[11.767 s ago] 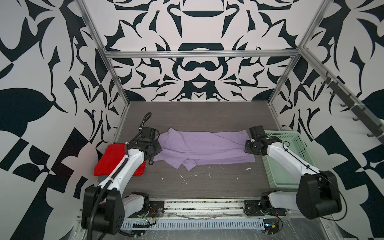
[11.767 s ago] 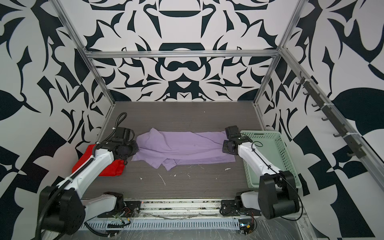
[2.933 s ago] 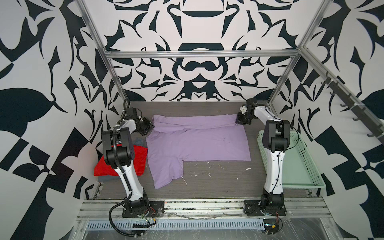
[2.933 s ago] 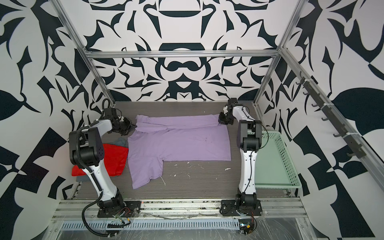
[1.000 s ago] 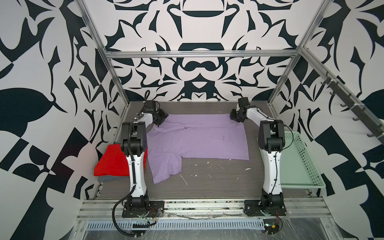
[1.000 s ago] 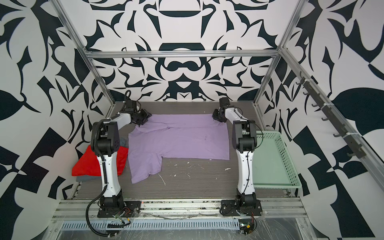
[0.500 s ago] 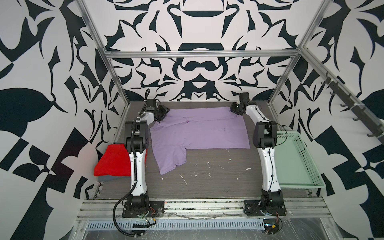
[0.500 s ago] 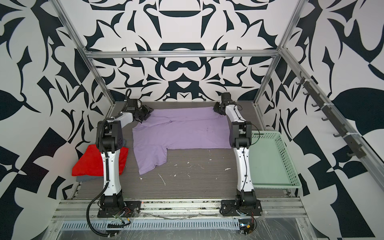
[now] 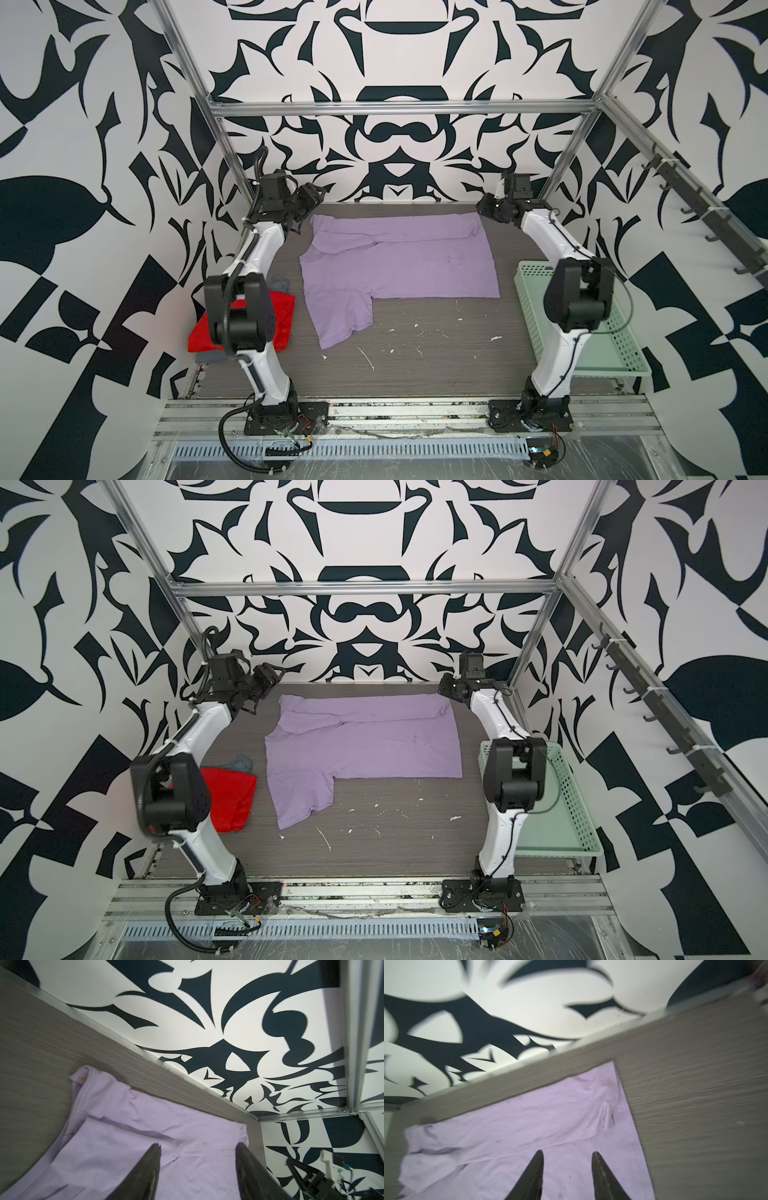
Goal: Fold and stack the t-shirts
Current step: 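Open both grippers to release the shirt's far edge and lift away, then move both grippers to the shirt's near edge and grasp the hem with the left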
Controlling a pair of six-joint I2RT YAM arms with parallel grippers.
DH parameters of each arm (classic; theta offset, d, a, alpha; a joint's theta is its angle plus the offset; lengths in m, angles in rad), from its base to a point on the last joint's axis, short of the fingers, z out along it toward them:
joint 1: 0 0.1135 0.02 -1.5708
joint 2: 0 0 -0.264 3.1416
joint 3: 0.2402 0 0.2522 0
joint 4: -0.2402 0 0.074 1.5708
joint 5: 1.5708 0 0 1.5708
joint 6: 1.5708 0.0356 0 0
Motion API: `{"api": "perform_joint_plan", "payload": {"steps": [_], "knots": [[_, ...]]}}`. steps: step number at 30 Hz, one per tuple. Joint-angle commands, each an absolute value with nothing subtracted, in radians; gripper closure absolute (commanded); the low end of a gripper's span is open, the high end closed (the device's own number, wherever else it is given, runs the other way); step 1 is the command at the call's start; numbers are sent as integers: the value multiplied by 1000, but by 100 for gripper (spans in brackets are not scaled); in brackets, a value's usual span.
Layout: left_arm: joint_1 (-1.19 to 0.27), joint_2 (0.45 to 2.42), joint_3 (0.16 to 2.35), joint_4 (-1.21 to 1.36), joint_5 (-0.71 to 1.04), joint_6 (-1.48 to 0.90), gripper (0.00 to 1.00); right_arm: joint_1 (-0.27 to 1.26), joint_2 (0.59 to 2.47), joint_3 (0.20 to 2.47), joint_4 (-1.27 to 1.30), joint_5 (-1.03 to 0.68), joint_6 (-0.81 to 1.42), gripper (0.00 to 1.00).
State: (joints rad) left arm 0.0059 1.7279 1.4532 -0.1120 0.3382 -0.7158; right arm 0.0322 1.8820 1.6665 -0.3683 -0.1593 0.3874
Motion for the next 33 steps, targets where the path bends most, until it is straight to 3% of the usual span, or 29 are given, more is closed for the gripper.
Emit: {"api": "perform_joint_plan", "payload": {"steps": [1,8,16,22,33], "knots": [[-14,1638,1247,-312,248,-697,40,29,1752,1497,-410,-131,407,55],[-116,1329,919,-517,70,-792,40,35,1462,1074,-400,-152,506,51],[-350,1105,650,-688,-75,-1015,40,72,1283,873,-473,-85,523,39],[-401,1077,586,-729,-78,-1057,40,71,1256,807,-470,-25,533,28],[-417,1119,525,-652,-91,-1067,42,71,1351,771,-377,-14,553,28]]}}
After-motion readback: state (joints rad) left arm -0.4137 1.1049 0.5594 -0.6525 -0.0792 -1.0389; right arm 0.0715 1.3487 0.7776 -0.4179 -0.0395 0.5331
